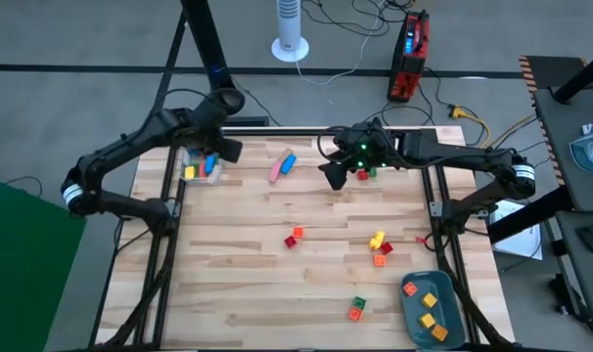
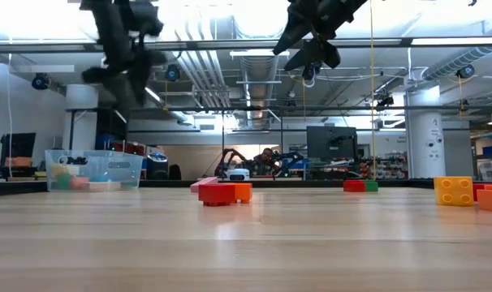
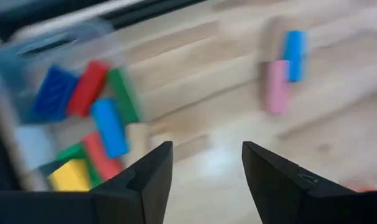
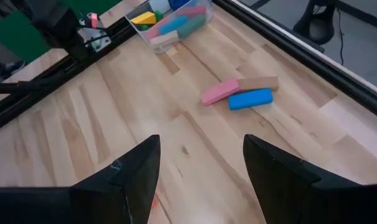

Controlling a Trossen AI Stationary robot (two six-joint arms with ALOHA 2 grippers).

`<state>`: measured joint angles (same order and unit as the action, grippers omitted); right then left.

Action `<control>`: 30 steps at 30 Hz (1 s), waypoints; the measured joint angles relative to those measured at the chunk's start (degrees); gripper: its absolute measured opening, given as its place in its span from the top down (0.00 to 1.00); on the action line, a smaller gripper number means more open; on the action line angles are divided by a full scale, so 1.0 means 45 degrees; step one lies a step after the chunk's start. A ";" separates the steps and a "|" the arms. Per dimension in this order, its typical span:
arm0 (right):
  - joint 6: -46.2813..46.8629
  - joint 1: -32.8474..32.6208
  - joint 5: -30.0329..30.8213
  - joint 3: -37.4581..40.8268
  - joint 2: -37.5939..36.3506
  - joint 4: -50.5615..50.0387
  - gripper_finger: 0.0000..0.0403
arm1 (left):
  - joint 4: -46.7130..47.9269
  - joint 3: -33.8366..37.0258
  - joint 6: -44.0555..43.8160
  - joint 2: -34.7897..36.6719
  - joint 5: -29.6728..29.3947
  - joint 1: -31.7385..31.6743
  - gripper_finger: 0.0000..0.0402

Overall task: Sort blocks by size
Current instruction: Put the pink rectangular wooden block into the transparent bin

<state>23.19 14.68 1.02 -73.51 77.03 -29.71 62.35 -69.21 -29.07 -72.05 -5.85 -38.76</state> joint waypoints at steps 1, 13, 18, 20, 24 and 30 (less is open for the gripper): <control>0.0113 0.0000 0.0003 0.0023 0.0000 -0.0004 0.46 | -0.0008 -0.0329 -0.0024 -0.0016 0.0000 0.0417 0.56; -0.0283 -0.0749 -0.0859 0.1054 0.0005 0.0050 0.46 | -0.0121 -0.2891 -0.2241 -0.0344 -0.2304 0.4704 0.56; 0.0324 -0.0577 -0.0251 0.1093 0.0005 0.0004 0.46 | -0.0146 -0.3182 -0.2533 -0.0500 -0.2900 0.5628 0.56; 0.0573 -0.0451 -0.0163 0.0998 0.0005 -0.0055 0.46 | -0.0160 -0.3174 -0.2548 -0.0689 -0.2866 0.5630 0.56; 0.0874 -0.0271 -0.0160 0.0711 -0.0064 -0.0023 0.46 | -0.0711 -0.2931 -0.2031 -0.1373 -0.2828 0.5314 0.56; 0.0975 -0.0223 -0.0123 0.0410 -0.0097 -0.0122 0.46 | -0.1892 -0.2772 -0.0866 -0.3570 -0.1008 0.4408 0.56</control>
<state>27.57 13.67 0.46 -71.66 76.60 -30.26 53.84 -81.68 -32.96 -88.12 -10.38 -18.92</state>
